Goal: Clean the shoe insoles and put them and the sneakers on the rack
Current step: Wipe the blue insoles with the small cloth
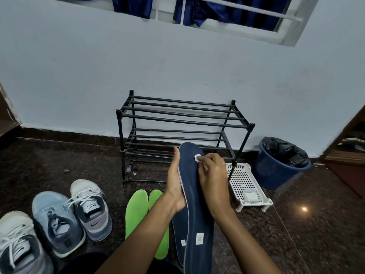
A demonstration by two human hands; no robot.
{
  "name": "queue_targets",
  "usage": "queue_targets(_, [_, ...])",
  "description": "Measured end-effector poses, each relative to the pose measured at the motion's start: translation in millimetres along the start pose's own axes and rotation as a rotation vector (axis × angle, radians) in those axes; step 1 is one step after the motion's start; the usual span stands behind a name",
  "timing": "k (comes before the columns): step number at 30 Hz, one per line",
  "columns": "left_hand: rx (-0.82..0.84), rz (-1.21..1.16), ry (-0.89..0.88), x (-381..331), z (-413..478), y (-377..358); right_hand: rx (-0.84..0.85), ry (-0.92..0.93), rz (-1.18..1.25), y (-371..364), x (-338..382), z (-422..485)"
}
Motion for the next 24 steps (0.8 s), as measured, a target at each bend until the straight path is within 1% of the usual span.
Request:
queue_targets(2, [-0.004, 0.047, 0.010, 0, -2, -2, 0.005, 0.001, 0.024, 0, -1, 0])
queue_targets(6, [-0.023, 0.074, 0.014, -6, -4, -2, 0.067, 0.022, 0.100, -5, 6, -10])
queue_targets(8, [-0.035, 0.062, 0.021, -6, -5, -2, 0.084, 0.042, 0.093, -5, 7, -14])
queue_targets(15, [-0.057, -0.015, 0.011, -4, -7, -5, -0.029, -0.004, 0.116, 4, -1, 5])
queue_targets(18, [-0.081, -0.001, 0.003, -6, -6, -2, 0.004, 0.007, 0.138, 1, 4, 4])
queue_targets(21, [-0.090, 0.013, 0.008, -8, -7, -1, 0.072, 0.031, 0.121, -3, 8, -4])
queue_targets(24, [-0.086, 0.023, 0.022, -6, -9, -4, 0.076, 0.043, 0.107, 0, 6, -5])
Point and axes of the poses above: each hand's wrist, its own z-axis towards the middle knuckle, its own y-axis out of the back of the hand, x = y × z, the point moved 5 cm from there along z, towards the middle knuckle, and after that the axes turned 11 degrees about z, right-handed, at the moved point
